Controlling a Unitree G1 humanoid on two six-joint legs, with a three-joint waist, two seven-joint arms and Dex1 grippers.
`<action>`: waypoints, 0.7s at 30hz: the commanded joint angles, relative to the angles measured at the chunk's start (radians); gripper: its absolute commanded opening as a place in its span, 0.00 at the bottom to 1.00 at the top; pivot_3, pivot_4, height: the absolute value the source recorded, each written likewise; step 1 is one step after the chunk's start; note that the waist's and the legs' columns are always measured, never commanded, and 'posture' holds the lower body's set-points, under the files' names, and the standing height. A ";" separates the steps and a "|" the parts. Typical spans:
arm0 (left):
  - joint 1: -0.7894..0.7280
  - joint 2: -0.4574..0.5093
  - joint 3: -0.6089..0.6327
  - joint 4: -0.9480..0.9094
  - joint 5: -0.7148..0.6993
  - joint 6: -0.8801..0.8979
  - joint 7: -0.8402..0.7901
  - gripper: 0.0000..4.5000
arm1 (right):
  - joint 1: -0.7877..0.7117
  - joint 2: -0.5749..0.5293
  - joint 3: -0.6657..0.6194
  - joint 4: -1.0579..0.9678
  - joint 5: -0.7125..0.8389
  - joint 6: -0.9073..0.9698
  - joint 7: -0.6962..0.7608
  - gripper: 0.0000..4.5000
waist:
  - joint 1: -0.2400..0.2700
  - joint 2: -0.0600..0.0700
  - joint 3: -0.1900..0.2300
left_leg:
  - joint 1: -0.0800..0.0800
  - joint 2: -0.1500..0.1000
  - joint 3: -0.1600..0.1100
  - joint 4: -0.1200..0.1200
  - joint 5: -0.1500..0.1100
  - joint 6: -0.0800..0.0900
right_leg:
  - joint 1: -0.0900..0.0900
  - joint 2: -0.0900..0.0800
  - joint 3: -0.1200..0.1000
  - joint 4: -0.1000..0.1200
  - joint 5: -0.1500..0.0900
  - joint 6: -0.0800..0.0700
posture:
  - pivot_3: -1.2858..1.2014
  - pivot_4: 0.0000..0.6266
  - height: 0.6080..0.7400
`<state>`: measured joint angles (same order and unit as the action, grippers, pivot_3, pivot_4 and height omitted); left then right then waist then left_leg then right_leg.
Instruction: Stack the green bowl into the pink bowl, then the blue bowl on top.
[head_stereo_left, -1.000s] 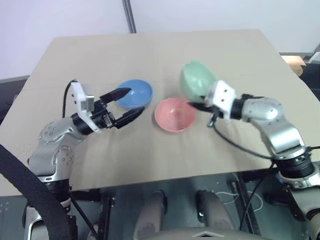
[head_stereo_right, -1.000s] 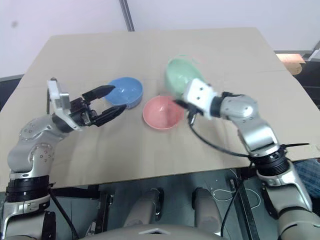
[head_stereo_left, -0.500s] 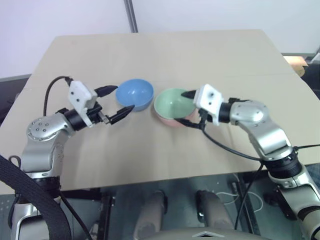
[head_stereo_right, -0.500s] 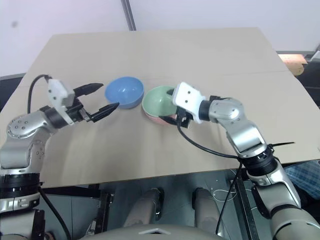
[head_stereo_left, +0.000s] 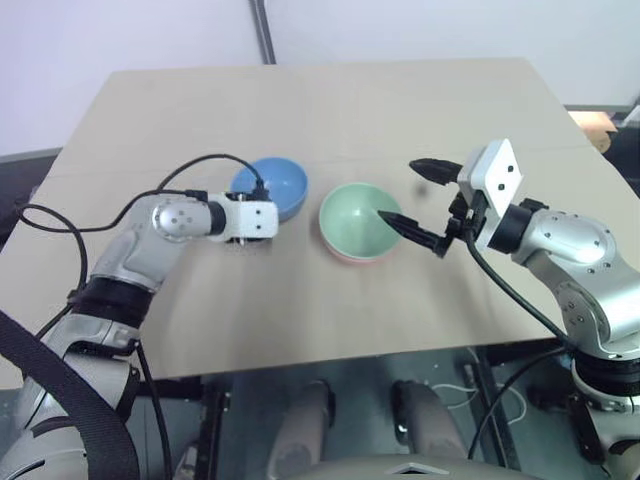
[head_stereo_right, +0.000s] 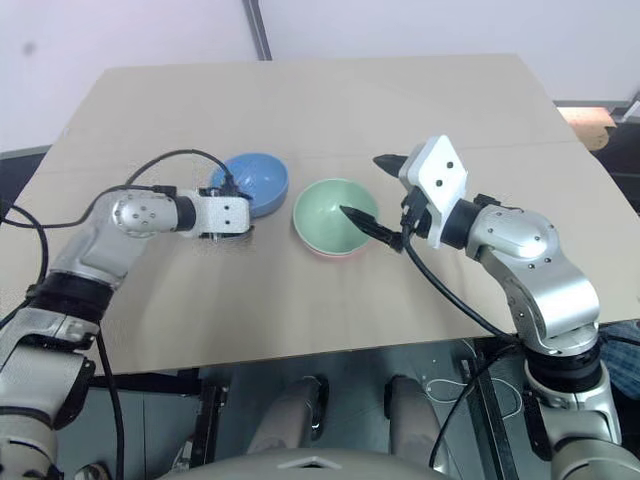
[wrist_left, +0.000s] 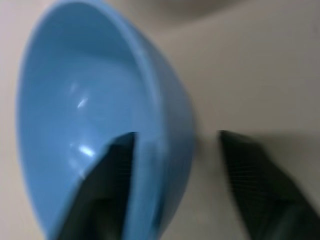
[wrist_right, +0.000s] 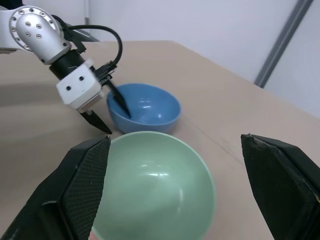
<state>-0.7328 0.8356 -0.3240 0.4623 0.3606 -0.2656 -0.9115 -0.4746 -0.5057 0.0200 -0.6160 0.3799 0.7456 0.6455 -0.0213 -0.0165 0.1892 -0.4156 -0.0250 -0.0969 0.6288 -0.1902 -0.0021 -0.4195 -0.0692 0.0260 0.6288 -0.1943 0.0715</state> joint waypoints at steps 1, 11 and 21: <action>-0.055 -0.012 0.003 0.037 0.012 -0.038 0.008 0.15 | 0.006 -0.007 -0.023 -0.058 0.012 0.007 -0.038 1.00 | 0.002 0.000 0.000 | 0.000 0.000 0.000 0.000 0.000 0.000 | 0.000 0.000 0.000 0.000 -0.001 0.001 | 0.52 0.24 1.00; -0.128 -0.040 0.117 -0.123 -0.242 0.012 -0.150 0.02 | 0.041 -0.059 -0.061 -0.058 0.018 -0.001 -0.062 1.00 | 0.006 -0.001 0.001 | -0.001 0.000 -0.001 0.001 0.000 0.000 | 0.000 -0.001 -0.001 0.000 0.000 0.000 | 0.52 0.24 1.00; -0.121 -0.086 0.097 -0.457 -0.471 0.187 -0.361 0.02 | 0.128 -0.129 -0.146 -0.049 -0.002 -0.029 -0.085 1.00 | -0.005 -0.001 0.000 | 0.000 0.000 -0.001 0.002 0.000 0.000 | 0.001 0.000 0.000 0.001 0.000 0.001 | 0.52 0.24 1.00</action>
<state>-0.8651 0.7453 -0.2144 0.0330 -0.0997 -0.0683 -1.2461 -0.3464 -0.6233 -0.0827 -0.6453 0.3841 0.7386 0.5764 -0.0262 -0.0173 0.1897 -0.4150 -0.0255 -0.0975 0.6308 -0.1902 -0.0020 -0.4183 -0.0696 0.0259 0.6308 -0.1952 0.0729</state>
